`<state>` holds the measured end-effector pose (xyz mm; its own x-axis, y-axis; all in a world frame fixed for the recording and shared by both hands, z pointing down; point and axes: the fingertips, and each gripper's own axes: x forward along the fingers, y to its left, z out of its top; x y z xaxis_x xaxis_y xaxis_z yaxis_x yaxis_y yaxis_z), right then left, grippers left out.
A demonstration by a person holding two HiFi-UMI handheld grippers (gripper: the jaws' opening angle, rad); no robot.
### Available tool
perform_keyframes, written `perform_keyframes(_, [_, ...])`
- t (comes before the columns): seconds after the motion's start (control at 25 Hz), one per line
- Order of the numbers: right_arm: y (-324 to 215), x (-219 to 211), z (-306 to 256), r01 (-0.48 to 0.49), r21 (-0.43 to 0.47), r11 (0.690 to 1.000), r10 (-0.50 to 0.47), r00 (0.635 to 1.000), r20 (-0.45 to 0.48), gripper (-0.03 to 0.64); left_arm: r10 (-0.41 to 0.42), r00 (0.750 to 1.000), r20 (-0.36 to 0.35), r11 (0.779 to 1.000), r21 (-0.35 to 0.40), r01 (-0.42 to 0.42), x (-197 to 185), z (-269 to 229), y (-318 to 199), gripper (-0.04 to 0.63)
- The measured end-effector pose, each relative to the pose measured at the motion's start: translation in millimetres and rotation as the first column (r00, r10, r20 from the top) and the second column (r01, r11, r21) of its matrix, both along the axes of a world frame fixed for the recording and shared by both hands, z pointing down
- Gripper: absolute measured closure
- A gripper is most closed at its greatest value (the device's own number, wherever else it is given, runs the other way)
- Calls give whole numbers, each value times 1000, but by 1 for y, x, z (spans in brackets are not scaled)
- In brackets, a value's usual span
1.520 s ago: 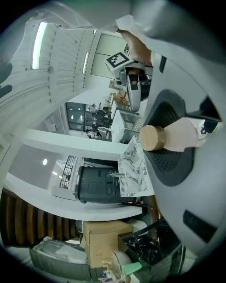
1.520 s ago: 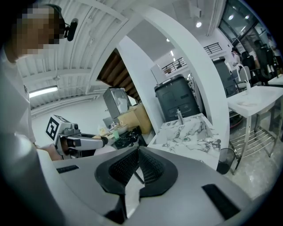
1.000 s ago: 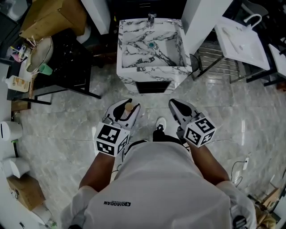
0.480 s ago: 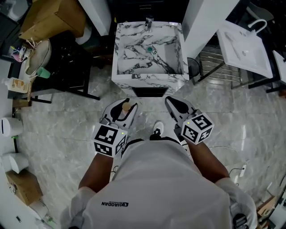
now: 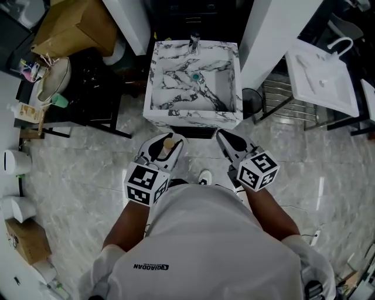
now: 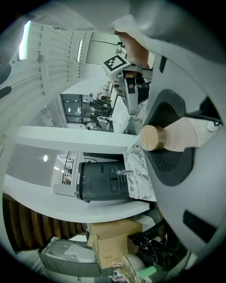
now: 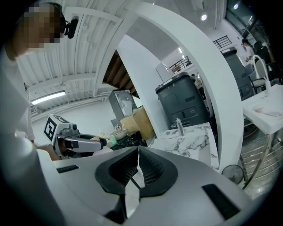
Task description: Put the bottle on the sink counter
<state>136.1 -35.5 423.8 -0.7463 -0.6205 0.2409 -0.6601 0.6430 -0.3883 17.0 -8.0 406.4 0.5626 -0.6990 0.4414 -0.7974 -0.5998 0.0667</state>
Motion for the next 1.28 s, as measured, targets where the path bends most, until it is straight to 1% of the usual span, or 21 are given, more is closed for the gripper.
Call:
perform_keyframes(0.28, [-7, 15, -1, -10, -5, 1000, 10, 1000, 19, 575, -15, 1000, 15, 1000, 10, 15, 7, -10, -8, 459])
perform_keyframes(0.56, [-14, 21, 0, -26, 2, 1000, 26, 999, 19, 575, -38, 999, 23, 999, 24, 37, -4, -13, -18, 459])
perform_keyframes(0.72, [-21, 25, 1, -39, 9, 999, 39, 999, 12, 575, -27, 999, 23, 999, 23, 27, -3, -8, -27, 459])
perform_keyframes(1.0, [-44, 23, 7, -60, 2, 998, 60, 998, -4, 575, -9, 1000, 8, 999, 39, 9, -6, -10, -60, 459])
perform_keyframes(1.28, [-82, 10, 4, -66, -2, 998, 66, 998, -9, 575, 4, 1000, 5, 1000, 25, -4, -15, -9, -99, 459])
